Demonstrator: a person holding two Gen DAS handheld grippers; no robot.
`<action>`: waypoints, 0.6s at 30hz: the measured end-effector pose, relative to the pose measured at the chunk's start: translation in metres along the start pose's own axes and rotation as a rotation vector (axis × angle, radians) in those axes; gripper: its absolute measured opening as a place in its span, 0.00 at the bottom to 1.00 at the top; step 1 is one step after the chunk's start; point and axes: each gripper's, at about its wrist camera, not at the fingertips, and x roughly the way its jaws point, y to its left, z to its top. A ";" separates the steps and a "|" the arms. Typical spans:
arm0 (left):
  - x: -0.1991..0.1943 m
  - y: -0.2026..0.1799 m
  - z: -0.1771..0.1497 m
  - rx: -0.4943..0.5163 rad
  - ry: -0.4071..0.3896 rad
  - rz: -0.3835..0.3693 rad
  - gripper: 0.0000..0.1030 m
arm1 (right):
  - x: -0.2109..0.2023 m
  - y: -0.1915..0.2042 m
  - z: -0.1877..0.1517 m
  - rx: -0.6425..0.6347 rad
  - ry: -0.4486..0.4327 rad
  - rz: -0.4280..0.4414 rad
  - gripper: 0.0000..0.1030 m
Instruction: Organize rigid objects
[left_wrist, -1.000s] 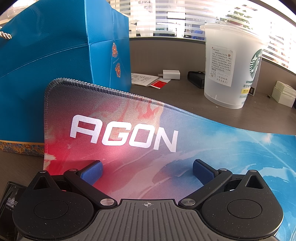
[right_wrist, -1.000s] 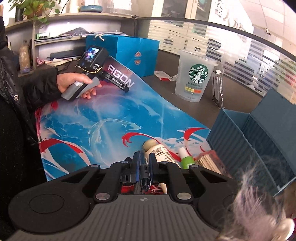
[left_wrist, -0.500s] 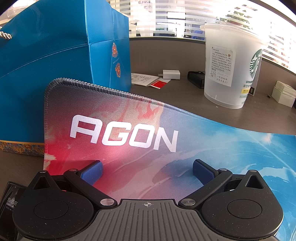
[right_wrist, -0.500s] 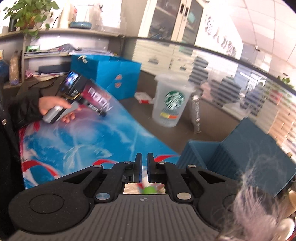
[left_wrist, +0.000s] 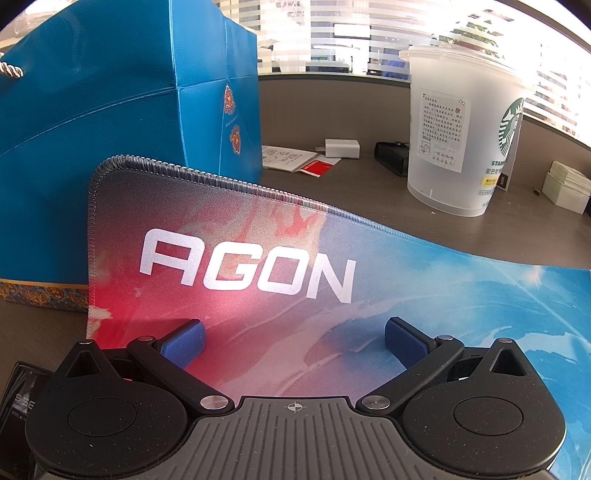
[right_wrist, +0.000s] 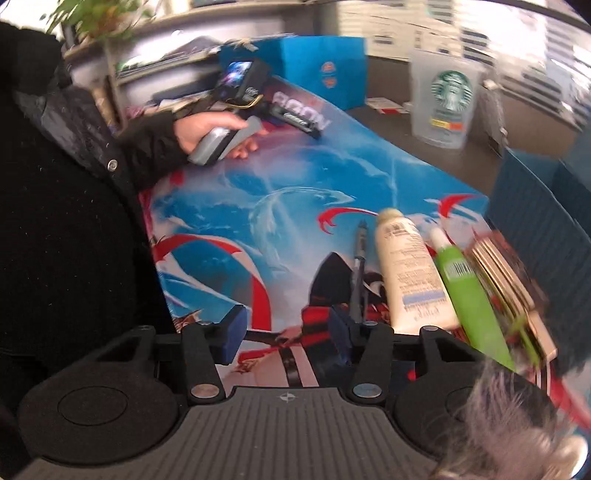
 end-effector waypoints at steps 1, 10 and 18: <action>0.000 0.000 0.000 0.001 0.000 0.000 1.00 | -0.003 -0.004 -0.001 0.022 -0.025 0.006 0.45; 0.000 0.000 0.000 0.001 0.000 0.001 1.00 | 0.032 -0.013 0.010 -0.048 0.021 -0.116 0.45; 0.000 0.000 0.000 0.001 0.000 0.001 1.00 | 0.049 -0.013 0.002 -0.040 0.005 -0.169 0.17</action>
